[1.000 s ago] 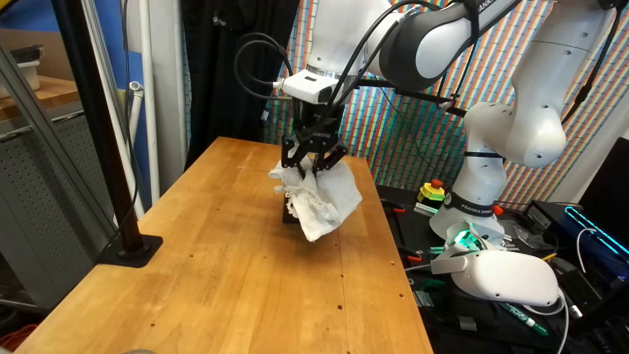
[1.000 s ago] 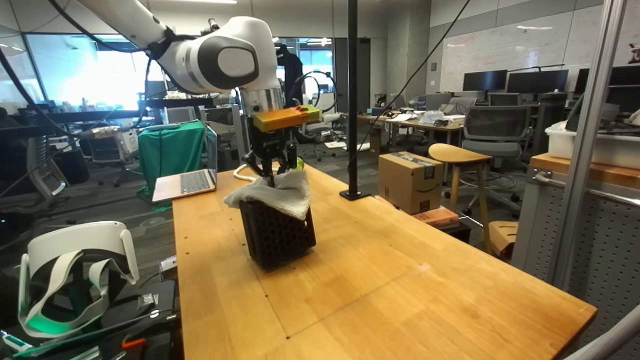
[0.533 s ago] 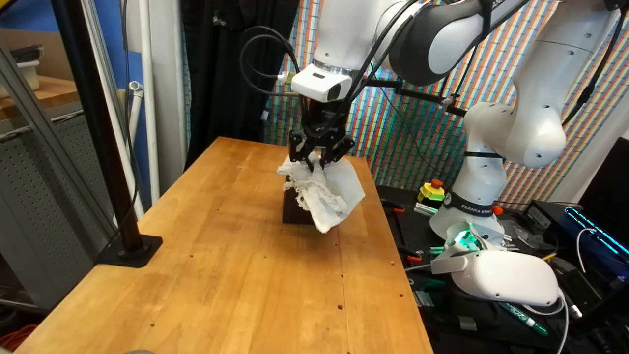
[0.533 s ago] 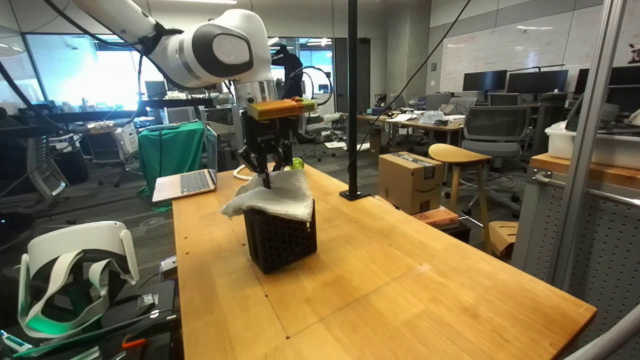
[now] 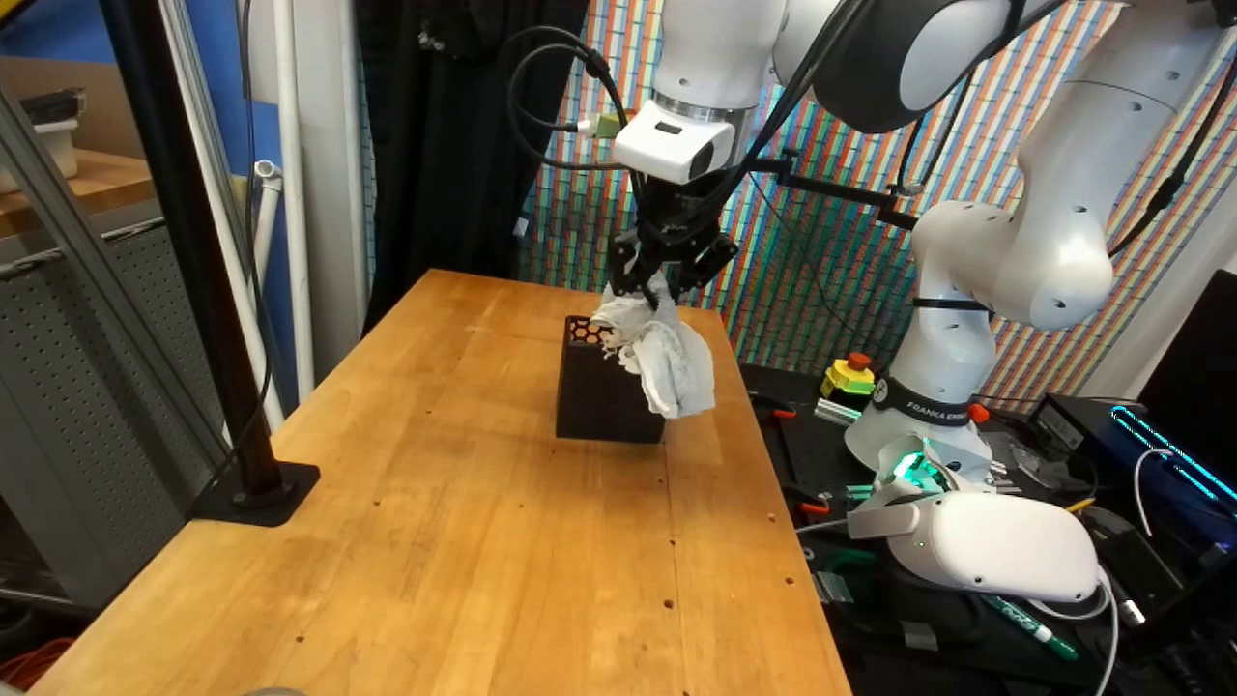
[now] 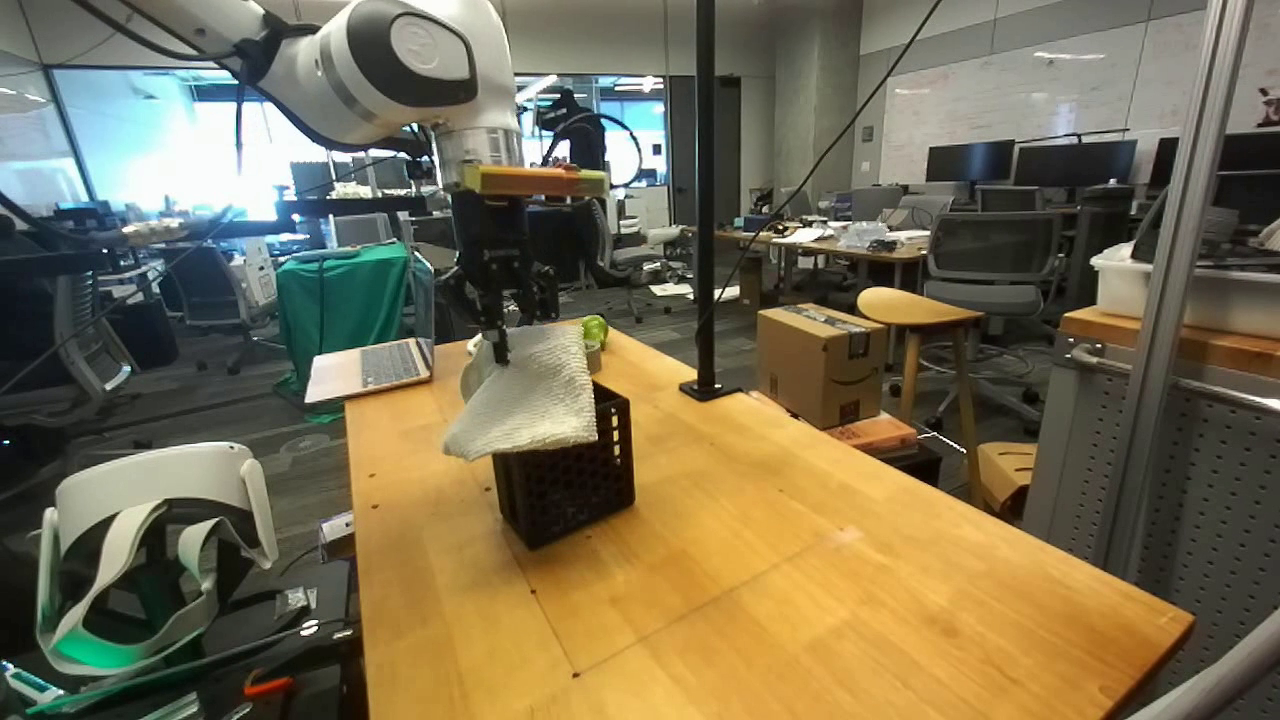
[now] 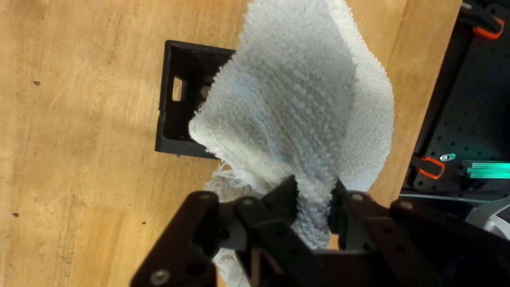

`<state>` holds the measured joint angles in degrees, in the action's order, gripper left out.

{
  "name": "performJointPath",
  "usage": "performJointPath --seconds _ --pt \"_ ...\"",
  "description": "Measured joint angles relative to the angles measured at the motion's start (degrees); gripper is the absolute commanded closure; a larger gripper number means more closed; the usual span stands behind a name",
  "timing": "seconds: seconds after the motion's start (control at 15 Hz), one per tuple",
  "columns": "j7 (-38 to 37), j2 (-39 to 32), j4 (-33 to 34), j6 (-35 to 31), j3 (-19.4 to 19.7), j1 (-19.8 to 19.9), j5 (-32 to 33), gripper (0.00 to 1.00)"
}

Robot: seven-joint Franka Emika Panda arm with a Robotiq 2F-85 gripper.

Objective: Place the white towel inside the black basket

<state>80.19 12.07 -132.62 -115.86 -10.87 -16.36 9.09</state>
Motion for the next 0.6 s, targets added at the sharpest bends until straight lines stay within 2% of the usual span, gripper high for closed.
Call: performJointPath --seconds 0.4,0.6 --pt "1.1 -1.1 -0.2 -0.4 0.8 1.4 5.3 0.84" --pt "3.3 -2.5 -0.3 -2.6 1.8 2.4 5.4 0.84"
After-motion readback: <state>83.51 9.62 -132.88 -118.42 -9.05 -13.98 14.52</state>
